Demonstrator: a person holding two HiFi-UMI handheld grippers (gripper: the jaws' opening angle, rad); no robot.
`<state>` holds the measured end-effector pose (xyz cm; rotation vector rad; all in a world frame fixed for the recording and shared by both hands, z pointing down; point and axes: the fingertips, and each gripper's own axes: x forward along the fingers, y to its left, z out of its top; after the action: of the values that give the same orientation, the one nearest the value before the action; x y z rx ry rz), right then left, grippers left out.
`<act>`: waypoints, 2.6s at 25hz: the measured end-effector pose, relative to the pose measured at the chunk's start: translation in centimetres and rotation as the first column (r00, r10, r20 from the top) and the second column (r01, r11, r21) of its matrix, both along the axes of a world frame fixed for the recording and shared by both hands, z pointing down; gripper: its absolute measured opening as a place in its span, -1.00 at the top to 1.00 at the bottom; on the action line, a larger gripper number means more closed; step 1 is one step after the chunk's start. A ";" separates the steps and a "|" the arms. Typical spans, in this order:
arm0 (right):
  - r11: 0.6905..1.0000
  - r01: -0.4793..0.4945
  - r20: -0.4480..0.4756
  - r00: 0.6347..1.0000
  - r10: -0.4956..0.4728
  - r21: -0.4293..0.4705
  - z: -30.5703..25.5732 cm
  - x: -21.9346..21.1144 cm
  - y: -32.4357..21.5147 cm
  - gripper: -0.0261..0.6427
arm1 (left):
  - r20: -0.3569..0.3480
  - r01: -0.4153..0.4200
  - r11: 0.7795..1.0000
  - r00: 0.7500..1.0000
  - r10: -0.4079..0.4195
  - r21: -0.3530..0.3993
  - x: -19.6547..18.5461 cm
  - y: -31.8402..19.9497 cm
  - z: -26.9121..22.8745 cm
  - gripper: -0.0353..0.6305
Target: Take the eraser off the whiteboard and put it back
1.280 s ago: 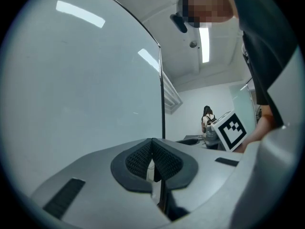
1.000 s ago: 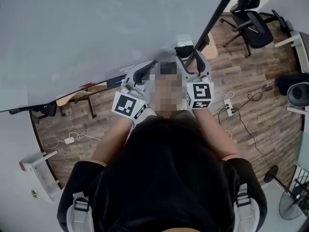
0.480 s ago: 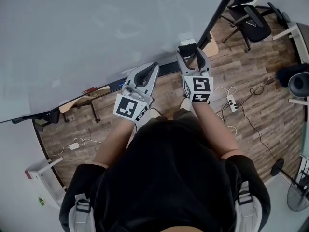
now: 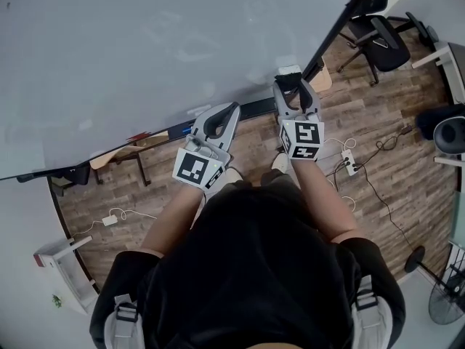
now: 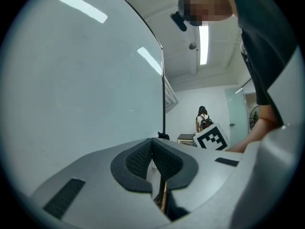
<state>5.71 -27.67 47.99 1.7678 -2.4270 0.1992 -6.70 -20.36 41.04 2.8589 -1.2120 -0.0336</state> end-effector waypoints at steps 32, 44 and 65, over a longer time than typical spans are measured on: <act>0.928 0.369 0.097 0.923 -0.373 0.055 -7.7 -8.5 8.8 0.26 | 0.036 0.059 0.998 0.998 -0.060 0.015 -8.0 5.1 -2.0 0.91; 0.869 0.487 0.103 0.864 -0.494 0.083 -9.7 -13.9 12.8 0.26 | 0.039 0.059 0.998 0.997 -0.060 0.031 -11.9 7.9 -3.3 0.91; 0.828 0.553 0.055 0.828 -0.558 0.092 -10.3 -18.9 14.9 0.26 | 0.038 0.066 0.997 0.997 -0.067 0.031 -15.4 10.2 -3.3 0.91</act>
<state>-13.24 -12.78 37.70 1.0046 -2.9120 0.1178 -22.10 -10.20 37.76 2.8568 -1.3246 0.0026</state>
